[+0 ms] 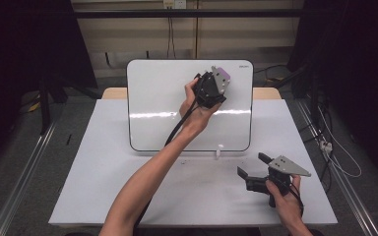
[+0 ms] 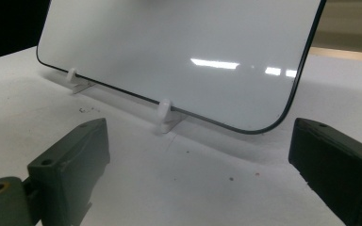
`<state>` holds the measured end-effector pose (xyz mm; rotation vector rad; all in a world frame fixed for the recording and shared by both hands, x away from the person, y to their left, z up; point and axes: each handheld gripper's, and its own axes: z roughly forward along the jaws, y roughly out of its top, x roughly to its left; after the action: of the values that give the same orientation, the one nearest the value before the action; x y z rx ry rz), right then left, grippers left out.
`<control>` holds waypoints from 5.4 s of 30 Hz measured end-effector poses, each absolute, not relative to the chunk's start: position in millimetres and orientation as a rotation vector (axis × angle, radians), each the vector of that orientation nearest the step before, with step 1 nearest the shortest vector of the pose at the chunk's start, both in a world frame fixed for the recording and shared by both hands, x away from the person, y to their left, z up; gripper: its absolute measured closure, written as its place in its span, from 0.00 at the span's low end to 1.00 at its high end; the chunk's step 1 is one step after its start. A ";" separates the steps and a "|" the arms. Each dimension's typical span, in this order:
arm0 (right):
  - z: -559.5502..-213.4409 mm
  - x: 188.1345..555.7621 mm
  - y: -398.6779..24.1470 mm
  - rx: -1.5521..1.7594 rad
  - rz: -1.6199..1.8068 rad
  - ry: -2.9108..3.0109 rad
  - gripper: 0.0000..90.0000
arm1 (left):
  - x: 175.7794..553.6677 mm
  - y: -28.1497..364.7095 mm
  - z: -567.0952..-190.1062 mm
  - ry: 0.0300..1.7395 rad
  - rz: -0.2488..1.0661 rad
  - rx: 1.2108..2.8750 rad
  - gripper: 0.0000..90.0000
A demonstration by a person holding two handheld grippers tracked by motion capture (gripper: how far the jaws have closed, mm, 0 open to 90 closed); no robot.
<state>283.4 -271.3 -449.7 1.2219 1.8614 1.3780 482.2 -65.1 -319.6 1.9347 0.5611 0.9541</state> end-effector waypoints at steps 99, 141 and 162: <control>-431.6 328.8 -120.9 1.274 2.023 1.606 0.70 | 374.0 77.8 -387.4 0.756 0.349 1.537 0.46; -425.4 313.6 -203.9 1.137 1.550 1.686 0.74 | 369.5 138.6 -390.0 0.776 0.484 1.827 0.06; -412.5 311.8 -236.7 1.111 1.212 1.770 0.74 | 337.9 194.9 -421.7 0.880 0.535 1.884 0.06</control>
<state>311.8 -236.7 -412.5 1.1113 1.7702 1.2120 337.9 194.9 -421.7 1.8839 0.8801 0.5353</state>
